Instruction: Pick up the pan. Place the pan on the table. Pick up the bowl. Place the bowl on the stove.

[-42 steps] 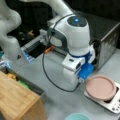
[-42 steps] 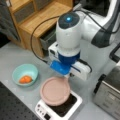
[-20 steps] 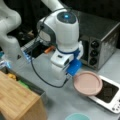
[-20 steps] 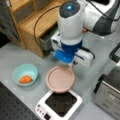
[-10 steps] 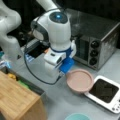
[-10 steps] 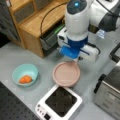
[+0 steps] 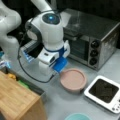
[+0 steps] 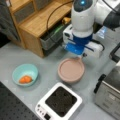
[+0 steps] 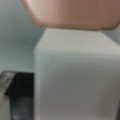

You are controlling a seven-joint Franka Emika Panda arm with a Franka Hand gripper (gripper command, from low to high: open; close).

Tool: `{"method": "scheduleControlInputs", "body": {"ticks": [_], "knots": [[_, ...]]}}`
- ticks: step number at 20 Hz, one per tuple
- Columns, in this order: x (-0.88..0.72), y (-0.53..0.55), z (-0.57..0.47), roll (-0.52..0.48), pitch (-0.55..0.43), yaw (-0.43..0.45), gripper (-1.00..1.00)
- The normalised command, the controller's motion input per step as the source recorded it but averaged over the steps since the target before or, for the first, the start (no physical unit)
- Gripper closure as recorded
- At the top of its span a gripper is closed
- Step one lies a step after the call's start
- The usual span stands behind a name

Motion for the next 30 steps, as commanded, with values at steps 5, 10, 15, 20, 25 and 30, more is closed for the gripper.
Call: {"method": "scheduleControlInputs", "body": {"ticks": [5,10,15,20,25,30], "knots": [[-0.38,-0.11,-0.15,0.066,-0.248,0.056,1.00],[-0.24,-0.06,-0.14,0.057,-0.227,0.085,1.00],[-0.06,0.00,-0.16,0.031,-0.212,0.096,1.00],[0.06,0.03,-0.17,0.014,-0.157,0.100,1.00],[0.09,0.00,-0.10,0.010,-0.115,0.101,1.00],[0.09,-0.01,-0.02,0.000,-0.073,0.099,1.00]]}}
